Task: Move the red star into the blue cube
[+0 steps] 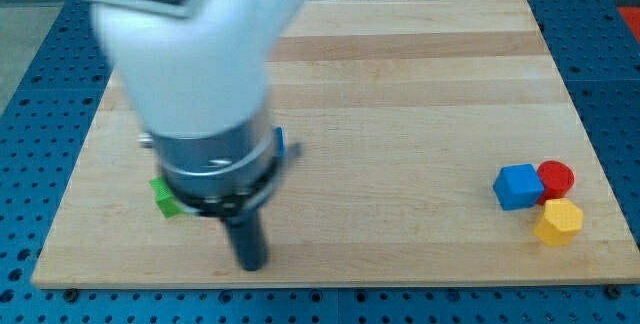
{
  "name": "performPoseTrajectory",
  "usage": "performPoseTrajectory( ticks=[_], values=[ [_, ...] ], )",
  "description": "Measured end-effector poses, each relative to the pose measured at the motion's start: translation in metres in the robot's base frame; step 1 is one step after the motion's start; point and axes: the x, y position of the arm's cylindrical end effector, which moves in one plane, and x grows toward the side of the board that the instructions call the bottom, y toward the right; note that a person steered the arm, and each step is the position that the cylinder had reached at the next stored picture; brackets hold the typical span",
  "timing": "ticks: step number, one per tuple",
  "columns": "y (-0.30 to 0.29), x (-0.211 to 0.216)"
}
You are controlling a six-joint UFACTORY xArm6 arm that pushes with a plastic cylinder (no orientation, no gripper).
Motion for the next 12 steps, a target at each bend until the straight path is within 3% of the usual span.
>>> performPoseTrajectory(
  ticks=[2,4,11,12],
  values=[
    [-0.097,-0.02],
    [-0.115,-0.064],
    [0.028,-0.047],
    [0.041,-0.061]
  ],
)
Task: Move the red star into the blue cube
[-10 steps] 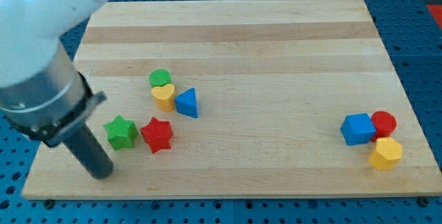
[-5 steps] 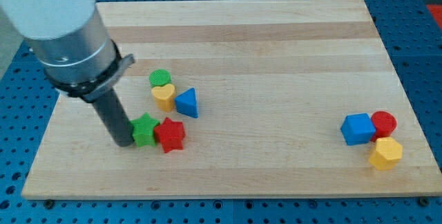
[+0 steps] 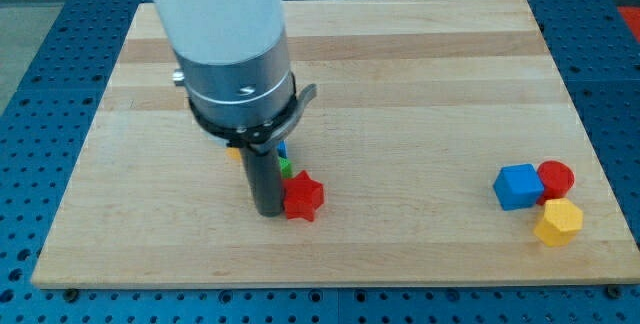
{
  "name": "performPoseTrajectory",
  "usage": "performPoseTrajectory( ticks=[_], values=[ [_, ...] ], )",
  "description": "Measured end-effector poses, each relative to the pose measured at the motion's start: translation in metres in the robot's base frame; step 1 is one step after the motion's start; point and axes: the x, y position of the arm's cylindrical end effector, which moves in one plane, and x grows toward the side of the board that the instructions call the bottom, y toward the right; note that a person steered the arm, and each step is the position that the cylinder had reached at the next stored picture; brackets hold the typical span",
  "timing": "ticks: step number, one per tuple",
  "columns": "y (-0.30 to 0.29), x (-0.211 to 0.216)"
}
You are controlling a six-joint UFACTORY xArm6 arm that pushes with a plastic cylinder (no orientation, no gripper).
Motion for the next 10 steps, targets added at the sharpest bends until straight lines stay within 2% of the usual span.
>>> performPoseTrajectory(
  ticks=[7,10],
  values=[
    [0.168,-0.033],
    [0.187,-0.044]
  ],
)
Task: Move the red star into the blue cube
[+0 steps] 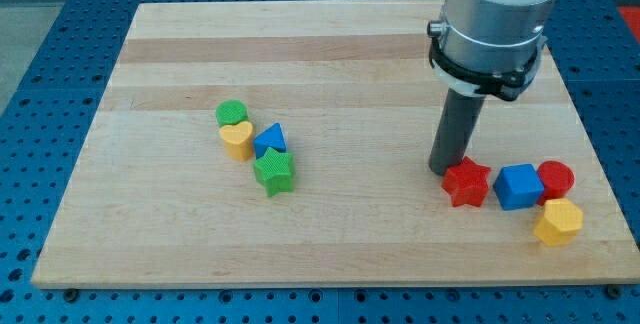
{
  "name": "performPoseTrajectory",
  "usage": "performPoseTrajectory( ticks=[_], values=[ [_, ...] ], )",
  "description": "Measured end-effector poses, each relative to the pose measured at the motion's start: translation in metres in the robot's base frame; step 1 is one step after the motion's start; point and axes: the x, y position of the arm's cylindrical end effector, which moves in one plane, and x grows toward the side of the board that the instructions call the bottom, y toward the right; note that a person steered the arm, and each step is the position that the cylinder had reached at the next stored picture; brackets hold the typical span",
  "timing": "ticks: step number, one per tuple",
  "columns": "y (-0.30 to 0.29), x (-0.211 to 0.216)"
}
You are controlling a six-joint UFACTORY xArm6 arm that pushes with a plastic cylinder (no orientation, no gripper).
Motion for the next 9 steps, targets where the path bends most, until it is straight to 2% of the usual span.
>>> performPoseTrajectory(
  ticks=[5,9],
  values=[
    [0.003,0.042],
    [0.021,0.038]
  ],
)
